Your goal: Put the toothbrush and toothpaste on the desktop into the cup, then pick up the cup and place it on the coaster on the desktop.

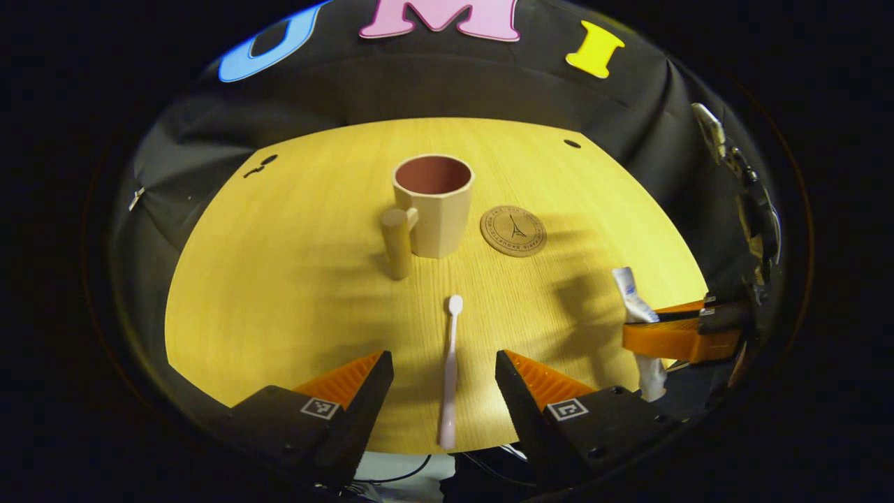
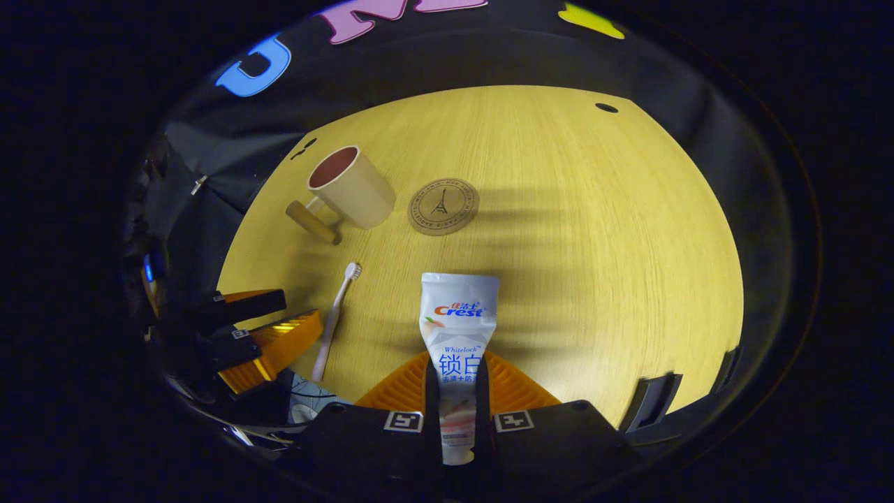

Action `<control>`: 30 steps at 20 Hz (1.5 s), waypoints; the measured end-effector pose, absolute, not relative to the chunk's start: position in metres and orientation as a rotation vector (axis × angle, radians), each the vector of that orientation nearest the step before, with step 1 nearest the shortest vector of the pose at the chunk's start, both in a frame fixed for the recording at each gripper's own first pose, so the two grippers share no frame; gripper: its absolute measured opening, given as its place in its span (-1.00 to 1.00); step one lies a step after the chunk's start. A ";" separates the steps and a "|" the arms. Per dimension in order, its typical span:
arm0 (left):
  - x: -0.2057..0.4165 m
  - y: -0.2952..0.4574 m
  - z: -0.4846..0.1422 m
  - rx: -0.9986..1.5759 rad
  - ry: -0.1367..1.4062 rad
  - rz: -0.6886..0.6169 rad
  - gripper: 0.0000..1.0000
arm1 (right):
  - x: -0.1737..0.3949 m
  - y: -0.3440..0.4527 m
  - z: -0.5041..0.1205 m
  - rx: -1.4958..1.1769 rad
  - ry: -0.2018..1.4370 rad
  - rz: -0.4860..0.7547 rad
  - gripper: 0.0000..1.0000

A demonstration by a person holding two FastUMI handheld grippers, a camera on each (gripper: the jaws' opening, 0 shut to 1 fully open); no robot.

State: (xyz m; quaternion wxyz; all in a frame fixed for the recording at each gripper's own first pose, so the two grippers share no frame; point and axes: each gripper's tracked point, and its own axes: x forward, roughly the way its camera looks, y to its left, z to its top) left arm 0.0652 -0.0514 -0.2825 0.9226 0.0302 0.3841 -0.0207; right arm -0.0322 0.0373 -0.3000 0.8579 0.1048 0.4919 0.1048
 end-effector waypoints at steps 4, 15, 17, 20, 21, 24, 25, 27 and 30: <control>0.076 -0.058 -0.302 0.067 0.857 -0.053 0.75 | -0.033 0.017 -0.295 0.266 1.024 0.188 -0.57; 0.083 -0.059 -0.333 0.117 0.963 -0.031 0.34 | -0.031 -0.008 -0.288 0.307 1.011 0.155 -0.56; 0.084 -0.060 -0.333 0.130 0.993 -0.033 0.37 | -0.029 -0.008 -0.286 0.321 1.008 0.161 -0.55; 0.082 -0.064 -0.335 0.140 1.082 -0.020 0.45 | -0.027 -0.009 -0.280 0.350 1.005 0.179 -0.56; 0.083 -0.065 -0.335 0.124 1.089 -0.004 0.36 | -0.025 -0.009 -0.277 0.357 1.002 0.184 -0.56; 0.081 -0.067 -0.335 0.147 1.069 -0.028 0.27 | -0.020 -0.012 -0.271 0.363 0.984 0.185 -0.56; 0.080 -0.066 -0.336 0.175 1.052 -0.039 -0.02 | -0.020 -0.013 -0.269 0.369 0.983 0.186 -0.56; 0.083 -0.068 -0.335 0.180 1.023 -0.020 -0.61 | -0.021 -0.014 -0.270 0.369 0.981 0.186 -0.56; 0.086 -0.069 -0.333 0.203 0.976 -0.026 -0.84 | -0.022 -0.014 -0.267 0.374 0.961 0.183 -0.56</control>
